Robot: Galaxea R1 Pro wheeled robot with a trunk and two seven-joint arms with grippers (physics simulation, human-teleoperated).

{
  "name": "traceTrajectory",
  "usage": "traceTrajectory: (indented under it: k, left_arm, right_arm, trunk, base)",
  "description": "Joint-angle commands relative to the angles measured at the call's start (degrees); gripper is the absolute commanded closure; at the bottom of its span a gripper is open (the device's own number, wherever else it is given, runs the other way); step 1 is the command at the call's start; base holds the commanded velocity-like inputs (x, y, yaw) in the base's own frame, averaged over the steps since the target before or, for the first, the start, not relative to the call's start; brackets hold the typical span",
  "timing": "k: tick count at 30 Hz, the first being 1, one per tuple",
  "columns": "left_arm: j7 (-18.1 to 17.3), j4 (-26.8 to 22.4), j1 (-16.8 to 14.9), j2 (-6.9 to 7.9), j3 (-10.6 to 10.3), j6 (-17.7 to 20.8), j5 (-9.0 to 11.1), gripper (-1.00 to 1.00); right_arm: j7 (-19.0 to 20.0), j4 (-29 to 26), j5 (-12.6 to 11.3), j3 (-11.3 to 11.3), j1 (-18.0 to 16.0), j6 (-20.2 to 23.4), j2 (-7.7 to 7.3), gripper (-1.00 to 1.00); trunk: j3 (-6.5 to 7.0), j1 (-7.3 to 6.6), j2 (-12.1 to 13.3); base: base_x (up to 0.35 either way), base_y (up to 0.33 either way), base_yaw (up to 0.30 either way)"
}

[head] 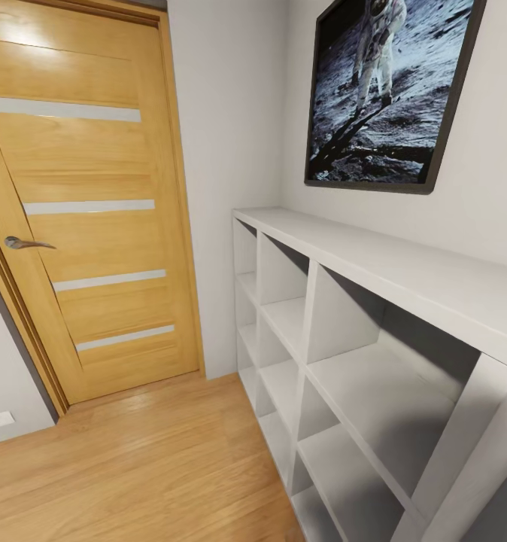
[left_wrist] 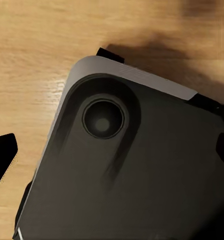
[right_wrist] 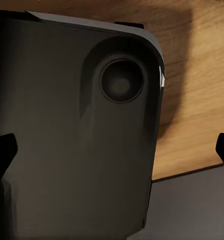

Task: Attach the digital camera to the camera tripod in the bedroom.

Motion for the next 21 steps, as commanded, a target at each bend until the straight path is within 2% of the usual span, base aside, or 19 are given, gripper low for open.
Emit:
traceTrajectory:
  k: [1, 6, 7, 8, 9, 11, 12, 16, 21]
  left_arm:
    - [0.2, -0.8, 0.0, 0.1, 0.0, 0.0, 0.2, -1.0]
    - [2.5, -7.4, 0.0, 0.43, -0.1, 1.2, 0.1, -1.0]
    - [4.5, -10.8, 0.0, 0.48, -0.1, 2.6, 0.1, -1.0]
    - [8.5, -16.2, 0.0, 0.53, -0.1, 5.9, 0.0, -1.0]
    - [10.9, -19.5, 0.0, 0.55, -0.1, 8.7, 0.1, -1.0]
    - [12.7, -22.2, 0.0, 0.56, -0.1, 11.3, 0.1, -1.0]
    - [14.3, -24.8, -0.4, 0.53, -0.1, 14.3, 0.2, -1.0]
    - [15.4, -26.6, -0.9, 0.34, -0.1, 16.6, 0.2, -1.0]
    - [15.8, -27.9, -1.2, 0.14, -0.2, 17.4, 0.0, -1.0]
  right_arm:
    - [0.0, -0.3, 0.6, 0.0, 0.0, -0.1, -0.05, -1.0]
    - [-0.4, -5.4, 1.2, -0.2, -0.9, 0.6, -0.04, -1.0]
    - [-0.8, -8.9, 1.2, -0.3, -1.5, 1.6, 0.17, -1.0]
    - [-1.7, -14.1, 1.0, -0.4, -2.3, 4.4, 0.37, -1.0]
    - [-2.2, -17.0, 0.9, -0.5, -2.9, 6.3, 0.45, -1.0]
    - [-2.5, -19.1, 0.7, -0.6, -3.8, 8.0, 0.52, -1.0]
    - [-2.7, -20.9, 0.2, -0.6, -5.5, 9.5, 0.61, -1.0]
    - [-2.9, -22.1, -0.4, -0.7, -6.9, 10.6, 0.71, -1.0]
    - [-2.9, -22.5, -0.6, -0.7, -7.4, 10.9, 0.75, -1.0]
  trunk:
    - [-0.04, 0.0, 0.0]
    - [-0.04, 0.0, 0.0]
    - [-0.04, 0.0, 0.0]
    - [-0.04, 0.0, 0.0]
    - [-0.04, 0.0, 0.0]
    - [-0.04, 0.0, 0.0]
    - [-0.04, 0.0, 0.0]
    - [-0.04, 0.0, 0.0]
    - [-0.04, 0.0, 0.0]
  base:
    - [0.0, 0.0, 0.0]
    - [0.0, 0.0, 0.0]
    - [0.0, 0.0, 0.0]
    - [0.0, 0.0, 0.0]
    - [0.0, 0.0, 0.0]
    - [0.0, 0.0, 0.0]
    - [0.0, 0.0, 0.0]
    - [0.0, 0.0, 0.0]
    - [0.0, 0.0, 0.0]
